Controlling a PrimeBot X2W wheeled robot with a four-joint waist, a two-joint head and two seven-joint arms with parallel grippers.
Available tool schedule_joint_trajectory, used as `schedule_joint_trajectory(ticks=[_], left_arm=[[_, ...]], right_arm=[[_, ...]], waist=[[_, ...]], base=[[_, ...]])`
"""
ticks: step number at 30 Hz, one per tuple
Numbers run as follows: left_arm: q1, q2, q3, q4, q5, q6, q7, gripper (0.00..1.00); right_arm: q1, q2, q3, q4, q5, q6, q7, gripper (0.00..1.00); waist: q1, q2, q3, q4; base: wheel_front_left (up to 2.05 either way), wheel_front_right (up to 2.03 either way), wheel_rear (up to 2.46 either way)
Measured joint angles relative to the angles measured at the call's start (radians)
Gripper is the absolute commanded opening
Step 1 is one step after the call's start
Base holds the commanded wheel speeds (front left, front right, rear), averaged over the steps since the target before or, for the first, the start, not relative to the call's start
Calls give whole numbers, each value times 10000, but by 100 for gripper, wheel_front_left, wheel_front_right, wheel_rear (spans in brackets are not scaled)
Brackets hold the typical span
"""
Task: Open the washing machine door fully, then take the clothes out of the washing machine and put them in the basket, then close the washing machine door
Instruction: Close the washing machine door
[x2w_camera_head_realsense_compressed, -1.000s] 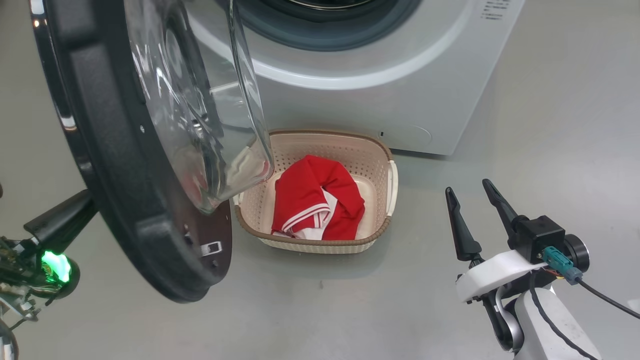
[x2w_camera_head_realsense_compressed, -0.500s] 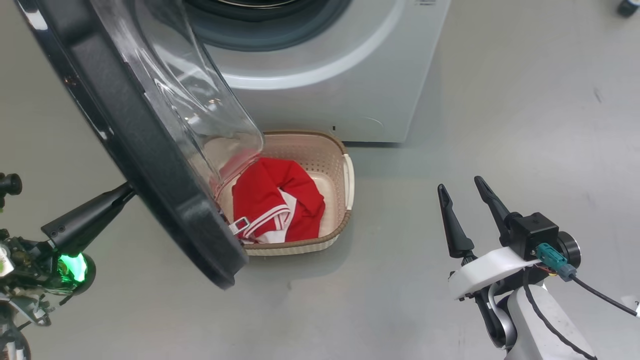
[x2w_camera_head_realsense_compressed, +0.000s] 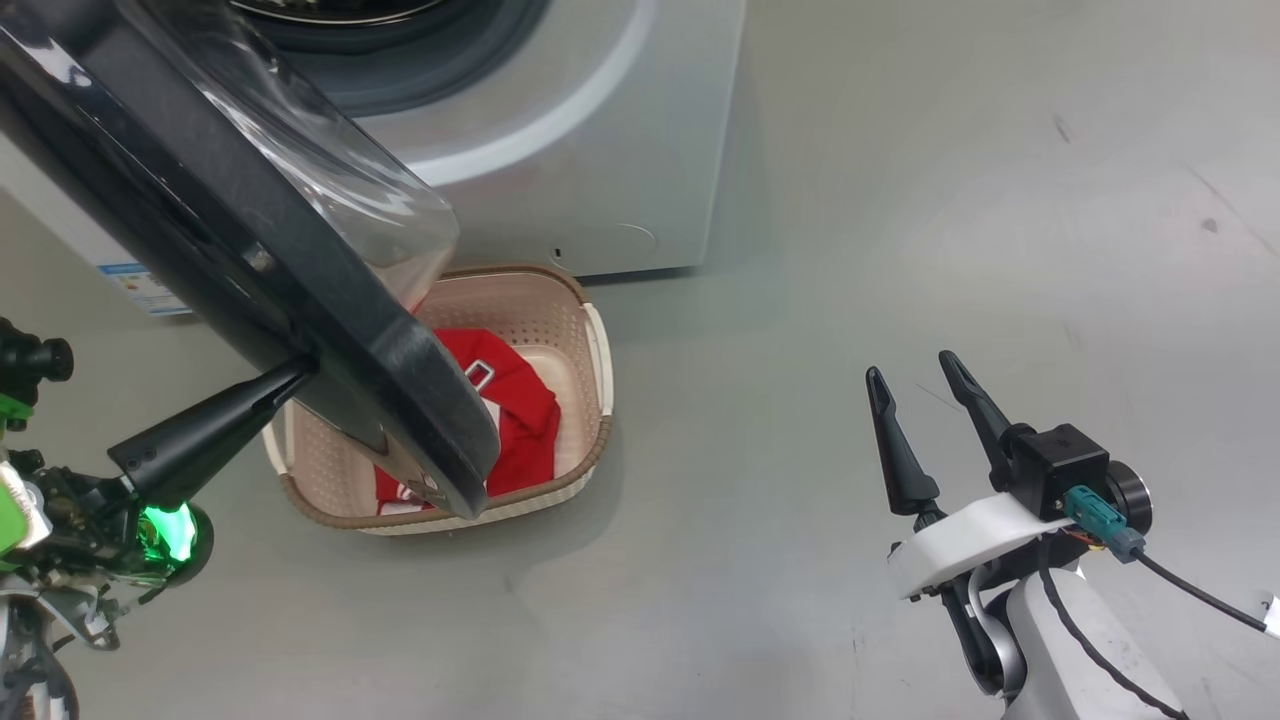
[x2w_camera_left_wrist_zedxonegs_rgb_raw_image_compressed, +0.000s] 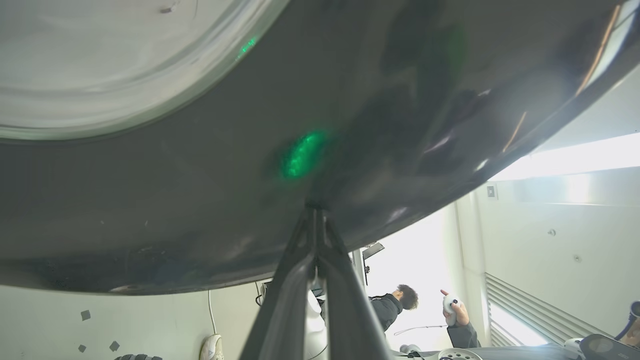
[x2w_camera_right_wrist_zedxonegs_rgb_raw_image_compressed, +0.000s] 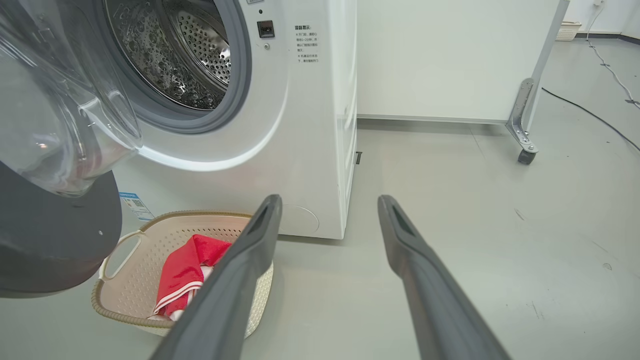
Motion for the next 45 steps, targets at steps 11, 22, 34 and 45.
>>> schedule_joint_trajectory(ticks=[11,22,34,45], left_arm=[[-826,2,-86,84,2,616,-267,0],[-2220,2,-13,414,17,1388,-886,0],[-3862,-19,79,1206,190,1710,-1689,0],[-5096,-56,217,2295,414,1793,-2587,0]], right_arm=[[-295,38,123,-213,96,-4,-2,100],[-471,52,244,-487,430,-81,-6,100],[-860,59,702,-876,1072,-184,-50,100],[-1091,69,1074,-991,1254,-353,-58,100]], waist=[[0,0,351,-889],[0,0,883,-1708],[1,0,1583,-2465],[0,0,1944,-3080]], base=[[0,0,0],[0,0,0],[0,0,0],[0,0,0]])
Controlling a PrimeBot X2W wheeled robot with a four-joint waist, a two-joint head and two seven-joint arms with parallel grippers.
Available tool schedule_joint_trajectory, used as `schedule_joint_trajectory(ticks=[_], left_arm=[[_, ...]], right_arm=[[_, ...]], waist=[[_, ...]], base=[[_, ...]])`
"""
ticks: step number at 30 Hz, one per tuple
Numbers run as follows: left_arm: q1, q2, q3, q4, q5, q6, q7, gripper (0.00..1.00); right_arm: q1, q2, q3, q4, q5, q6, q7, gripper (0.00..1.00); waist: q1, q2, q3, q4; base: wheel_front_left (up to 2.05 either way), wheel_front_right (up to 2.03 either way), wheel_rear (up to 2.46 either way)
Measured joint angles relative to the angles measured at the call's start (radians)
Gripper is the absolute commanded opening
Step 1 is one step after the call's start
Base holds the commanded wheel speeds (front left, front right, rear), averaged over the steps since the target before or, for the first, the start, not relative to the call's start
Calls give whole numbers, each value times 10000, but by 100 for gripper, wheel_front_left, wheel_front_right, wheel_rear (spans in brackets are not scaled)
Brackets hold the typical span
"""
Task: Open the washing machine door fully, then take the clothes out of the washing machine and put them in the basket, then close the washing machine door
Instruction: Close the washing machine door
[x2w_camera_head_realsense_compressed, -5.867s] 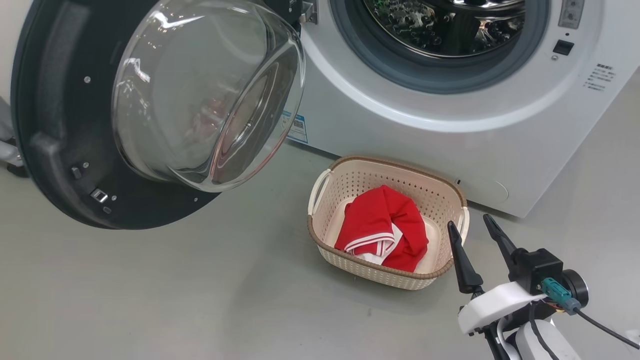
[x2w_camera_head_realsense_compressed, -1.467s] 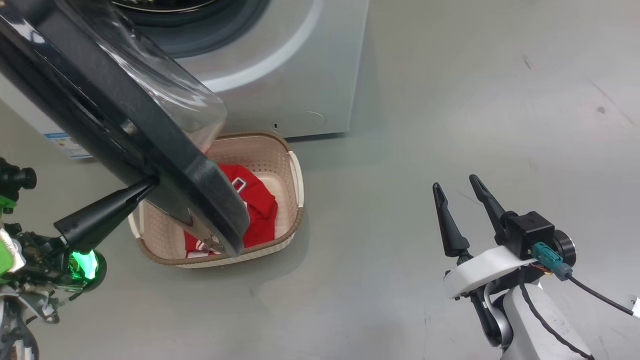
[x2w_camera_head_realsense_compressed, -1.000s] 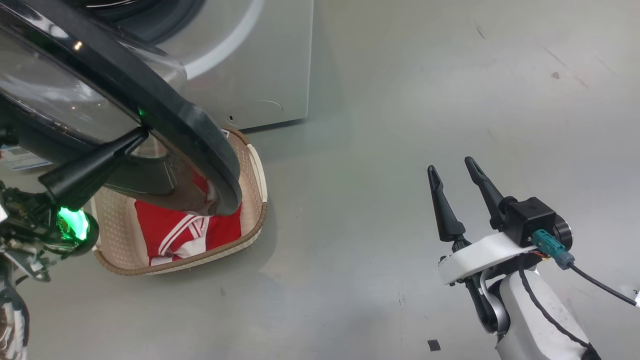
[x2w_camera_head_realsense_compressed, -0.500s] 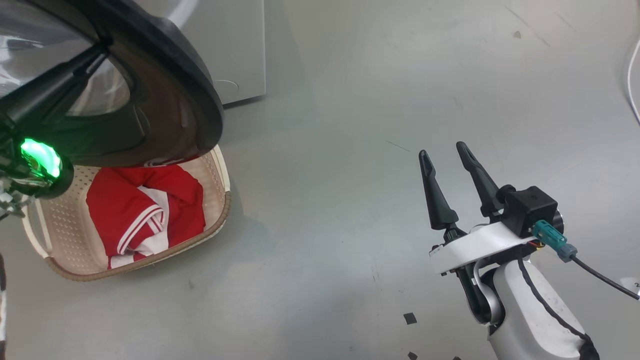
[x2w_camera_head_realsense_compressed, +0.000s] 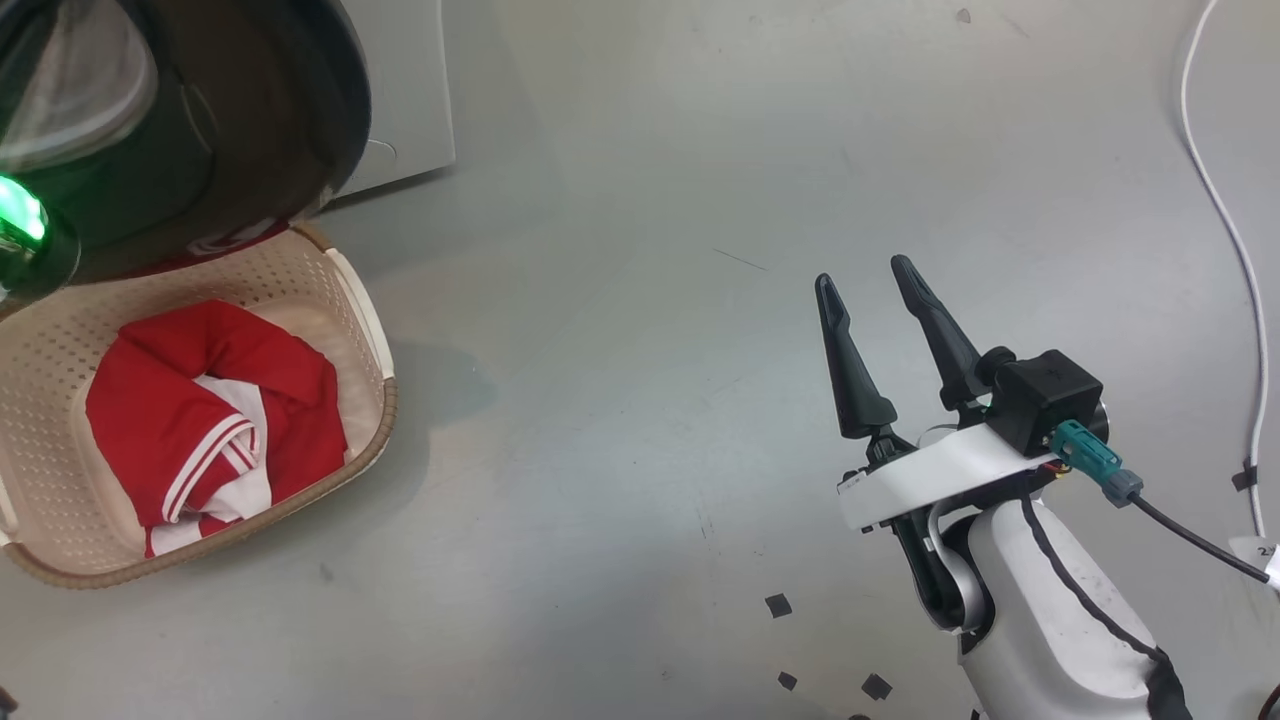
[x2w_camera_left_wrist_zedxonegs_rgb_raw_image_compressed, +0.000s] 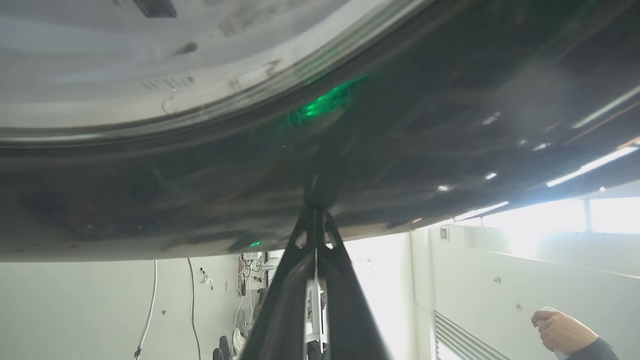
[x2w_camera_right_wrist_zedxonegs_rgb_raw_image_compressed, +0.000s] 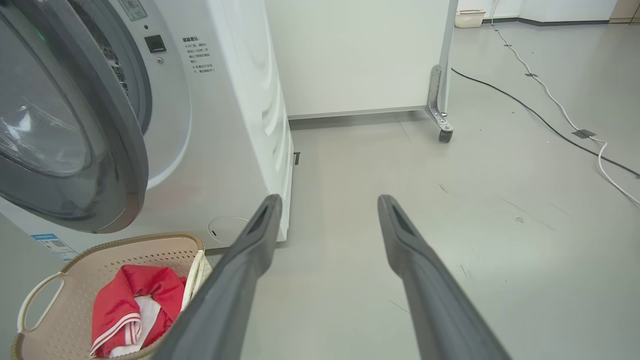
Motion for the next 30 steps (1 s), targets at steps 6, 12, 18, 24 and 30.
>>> schedule_joint_trajectory(ticks=[6,12,18,24,30], left_arm=[[-633,-36,17,568,316,17,-447,0],[-994,-21,56,894,491,19,-708,0],[-1197,-27,-144,1344,644,19,-846,0],[-1244,-155,-207,1672,654,-4,-857,0],[-1234,-255,-228,1956,656,-351,-844,0]], right_arm=[[-78,10,102,-8,224,-144,0,100],[-127,25,253,-13,320,-182,0,100],[-126,38,236,-2,320,-267,0,100],[-125,38,127,-6,311,-359,0,100],[-117,38,6,2,301,-368,0,100]], waist=[[0,0,100,-262],[0,0,110,-410],[0,0,25,-506],[0,0,-84,-438],[0,0,-208,-172]], base=[[0,0,0],[0,0,0],[0,0,0],[0,0,0],[0,0,0]])
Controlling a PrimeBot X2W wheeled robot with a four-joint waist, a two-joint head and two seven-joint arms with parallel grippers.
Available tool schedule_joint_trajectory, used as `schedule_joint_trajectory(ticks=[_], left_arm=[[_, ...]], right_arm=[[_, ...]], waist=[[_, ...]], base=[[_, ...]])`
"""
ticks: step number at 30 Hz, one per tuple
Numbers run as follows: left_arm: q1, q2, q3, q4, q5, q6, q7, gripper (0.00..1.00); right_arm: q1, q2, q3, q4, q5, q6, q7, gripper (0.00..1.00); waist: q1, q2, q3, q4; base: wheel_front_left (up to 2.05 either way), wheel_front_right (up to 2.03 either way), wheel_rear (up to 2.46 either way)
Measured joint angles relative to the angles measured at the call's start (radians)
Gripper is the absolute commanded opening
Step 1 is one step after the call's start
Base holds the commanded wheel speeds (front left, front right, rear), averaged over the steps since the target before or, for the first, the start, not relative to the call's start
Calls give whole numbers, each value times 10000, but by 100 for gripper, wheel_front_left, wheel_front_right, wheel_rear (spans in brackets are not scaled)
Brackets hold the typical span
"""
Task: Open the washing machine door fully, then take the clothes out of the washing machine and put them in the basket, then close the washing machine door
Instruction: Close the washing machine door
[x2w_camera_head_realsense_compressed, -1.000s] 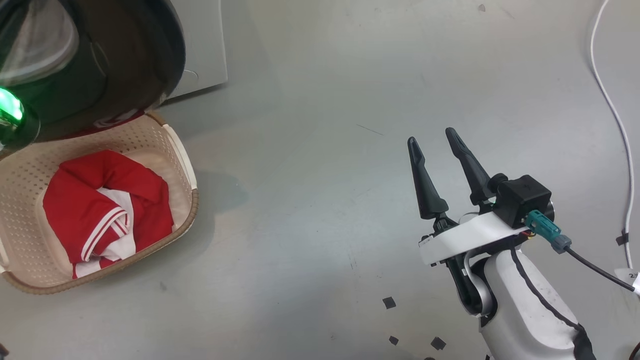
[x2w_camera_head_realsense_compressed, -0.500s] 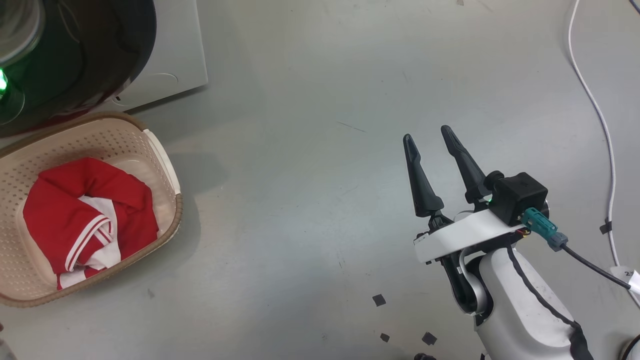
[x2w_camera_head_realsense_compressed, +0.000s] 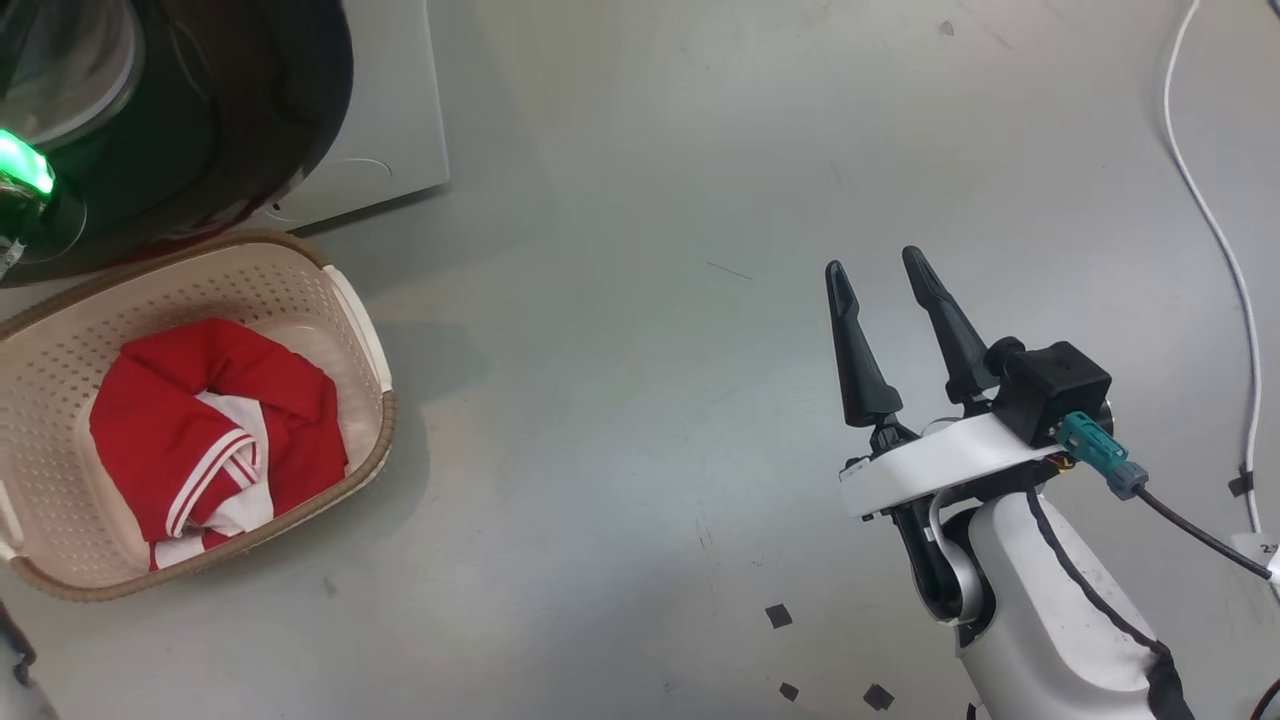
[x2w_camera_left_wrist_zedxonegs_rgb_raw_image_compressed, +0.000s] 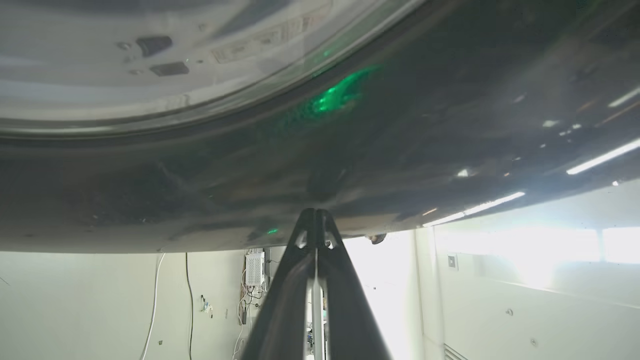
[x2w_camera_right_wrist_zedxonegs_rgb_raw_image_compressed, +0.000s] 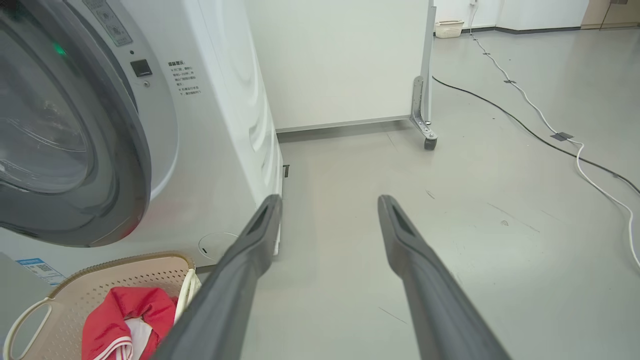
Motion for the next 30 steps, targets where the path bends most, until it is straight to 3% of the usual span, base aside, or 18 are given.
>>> schedule_joint_trajectory(ticks=[10,11,13,15,16,17,30], left_arm=[[976,-366,232,138,13,-1001,-245,0],[1119,-403,255,130,29,-1106,-280,5],[1407,-454,362,127,29,-1331,-334,36],[1720,-485,403,117,29,-1501,-370,51],[1877,-531,407,109,29,-1526,-412,81],[2042,-596,428,96,31,-1597,-453,100],[4064,-1576,761,-600,395,-1939,-1037,100]], right_arm=[[39,2,-224,169,-384,0,0,100],[50,-4,-270,180,-426,0,-2,100],[51,-10,-301,209,-437,2,0,100],[52,-6,-347,234,-458,4,0,100],[53,-6,-384,265,-504,6,-2,100],[58,-8,-416,303,-556,10,0,100],[467,-228,-867,581,-888,21,0,100]], waist=[[0,0,-386,746],[0,0,-426,838],[0,0,-507,1030],[0,0,-588,1226],[0,0,-628,1323],[0,0,-670,1423],[0,0,-1207,2701]], base=[[0,0,0],[0,0,0],[0,0,0],[0,0,0],[0,0,0],[0,0,0],[0,0,0]])
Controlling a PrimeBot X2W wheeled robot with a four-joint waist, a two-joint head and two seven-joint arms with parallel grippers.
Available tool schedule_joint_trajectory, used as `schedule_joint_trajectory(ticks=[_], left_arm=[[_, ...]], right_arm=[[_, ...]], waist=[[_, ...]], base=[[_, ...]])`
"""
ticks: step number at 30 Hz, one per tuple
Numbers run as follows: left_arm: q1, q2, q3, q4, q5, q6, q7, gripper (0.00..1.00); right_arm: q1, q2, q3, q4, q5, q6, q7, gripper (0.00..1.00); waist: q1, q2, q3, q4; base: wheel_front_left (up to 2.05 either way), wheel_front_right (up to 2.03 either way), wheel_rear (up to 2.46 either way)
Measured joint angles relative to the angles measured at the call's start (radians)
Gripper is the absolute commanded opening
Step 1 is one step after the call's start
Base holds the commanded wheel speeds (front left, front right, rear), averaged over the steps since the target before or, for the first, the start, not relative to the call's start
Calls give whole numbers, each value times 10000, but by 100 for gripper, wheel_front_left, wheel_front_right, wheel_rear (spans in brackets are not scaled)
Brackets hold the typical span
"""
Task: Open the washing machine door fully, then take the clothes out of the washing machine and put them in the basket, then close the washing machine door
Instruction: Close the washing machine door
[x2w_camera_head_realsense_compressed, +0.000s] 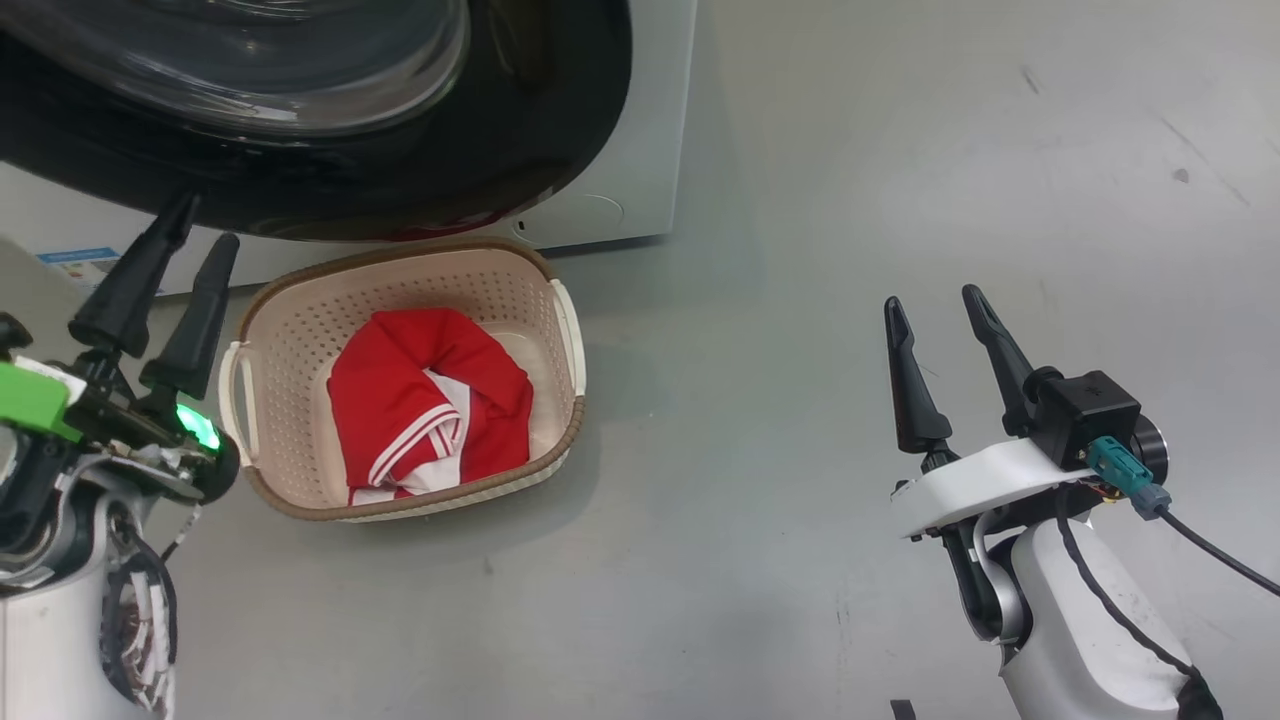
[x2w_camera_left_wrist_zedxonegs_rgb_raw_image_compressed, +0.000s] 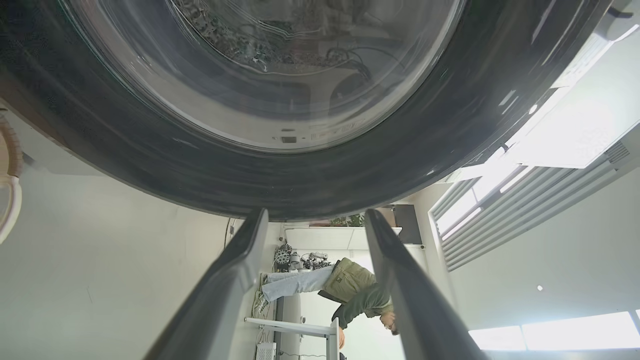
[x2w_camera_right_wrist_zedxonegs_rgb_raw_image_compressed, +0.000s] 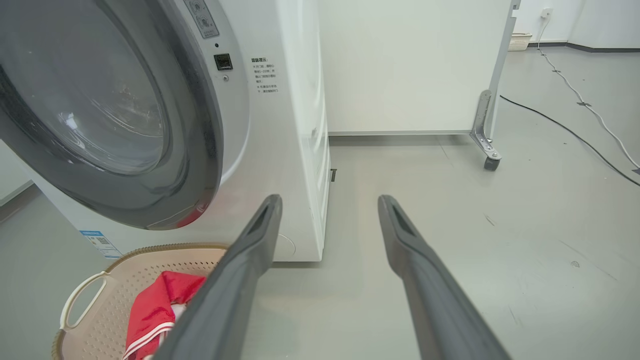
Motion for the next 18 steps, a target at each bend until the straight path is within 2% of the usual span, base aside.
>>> schedule_joint_trajectory(ticks=[7,11,18], left_arm=[[1224,-631,305,-635,29,-2,-290,100],[1816,-763,652,-1279,-33,-2,-418,100],[3009,-823,663,-1804,194,-2,-788,100]], right_arm=[[48,-12,-61,138,-104,94,0,100],[221,12,-67,247,-161,125,0,100],[514,6,-186,405,-165,186,-2,100]], waist=[[0,0,-256,568],[0,0,-482,743],[0,0,-862,995]], base=[[0,0,0],[0,0,0],[0,0,0]])
